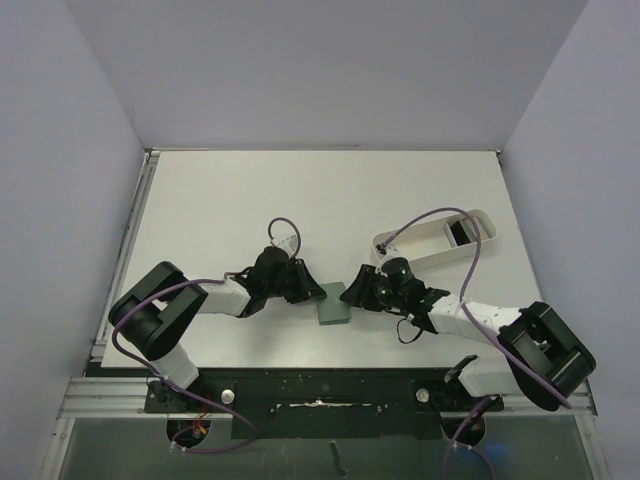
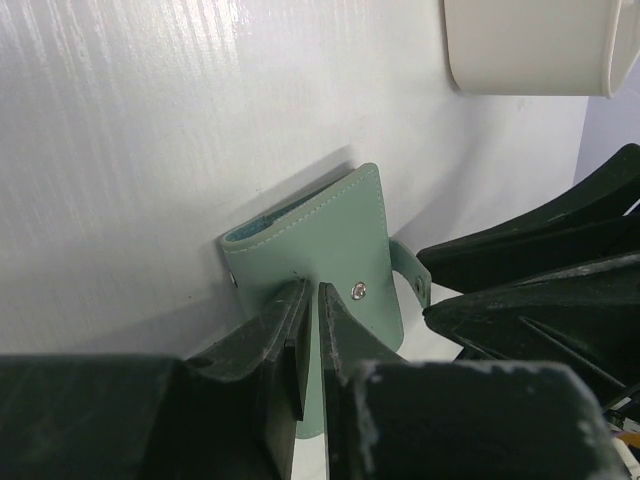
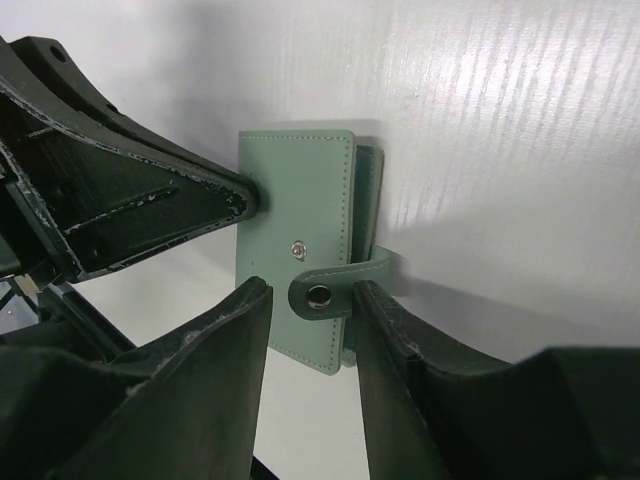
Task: Put the credit cards into the card holder
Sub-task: Close the card holder at the center of the board.
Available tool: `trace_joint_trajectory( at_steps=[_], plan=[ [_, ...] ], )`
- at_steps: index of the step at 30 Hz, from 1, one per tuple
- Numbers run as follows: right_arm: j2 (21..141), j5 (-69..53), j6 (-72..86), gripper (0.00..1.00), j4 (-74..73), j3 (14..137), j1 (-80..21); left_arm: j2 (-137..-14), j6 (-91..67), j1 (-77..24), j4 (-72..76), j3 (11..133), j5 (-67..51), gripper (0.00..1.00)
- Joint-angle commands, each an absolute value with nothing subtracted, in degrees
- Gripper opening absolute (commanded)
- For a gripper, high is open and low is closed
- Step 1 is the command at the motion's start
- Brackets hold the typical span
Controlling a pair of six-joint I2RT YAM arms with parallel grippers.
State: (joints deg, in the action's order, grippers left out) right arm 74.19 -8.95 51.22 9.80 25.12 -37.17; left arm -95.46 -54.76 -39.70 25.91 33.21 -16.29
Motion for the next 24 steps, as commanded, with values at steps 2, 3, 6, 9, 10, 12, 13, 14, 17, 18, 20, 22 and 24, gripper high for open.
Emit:
trace_joint_trajectory(
  at_steps=[2,3,6,9,10,12,13,14,17,18,20,22,24],
  plan=[
    [76.3,-12.4,54.9,0.38,20.2,23.8,-37.4,-95.9,-52.1,-40.8,24.0,34.3,-14.9,0.10],
    [77.0,-12.6,54.9,0.37,20.5,24.0,-37.4,-96.0,-52.2,-40.8,24.3,34.1,-15.2,0.09],
    [78.7,-13.2,54.6,0.36,20.9,25.2,-37.4,-96.2,-52.3,-40.9,24.8,34.1,-15.6,0.10],
    [80.1,-13.4,54.0,0.35,20.9,26.5,-37.4,-96.4,-51.6,-41.1,24.8,34.3,-16.0,0.09],
    [80.5,-13.4,53.9,0.35,20.8,26.8,-37.4,-96.6,-51.6,-41.2,24.7,34.4,-16.2,0.09],
    [81.0,-13.3,53.8,0.34,20.8,27.0,-37.5,-96.8,-51.8,-41.2,25.1,34.1,-16.6,0.09],
    [81.2,-13.0,53.7,0.33,20.5,27.0,-37.6,-96.8,-51.9,-41.3,25.4,33.9,-16.8,0.09],
    [81.5,-12.7,53.6,0.32,20.1,27.2,-37.6,-96.9,-52.1,-41.3,25.7,33.7,-16.8,0.09],
    [82.4,-12.5,53.4,0.29,19.3,27.5,-37.7,-97.1,-52.1,-41.5,25.8,33.8,-17.0,0.10],
    [82.6,-12.6,53.4,0.28,19.3,27.6,-37.7,-97.2,-52.1,-41.5,25.8,33.8,-17.0,0.09],
    [83.1,-12.5,53.3,0.27,19.2,27.8,-37.7,-97.4,-52.3,-41.6,25.8,33.8,-16.9,0.10],
    [83.1,-12.3,53.0,0.25,18.5,28.1,-37.8,-97.4,-52.3,-41.6,25.8,33.7,-16.8,0.09],
    [83.3,-11.7,52.6,0.23,17.3,28.7,-37.9,-97.4,-52.3,-41.6,25.9,33.6,-16.8,0.10]
  ],
)
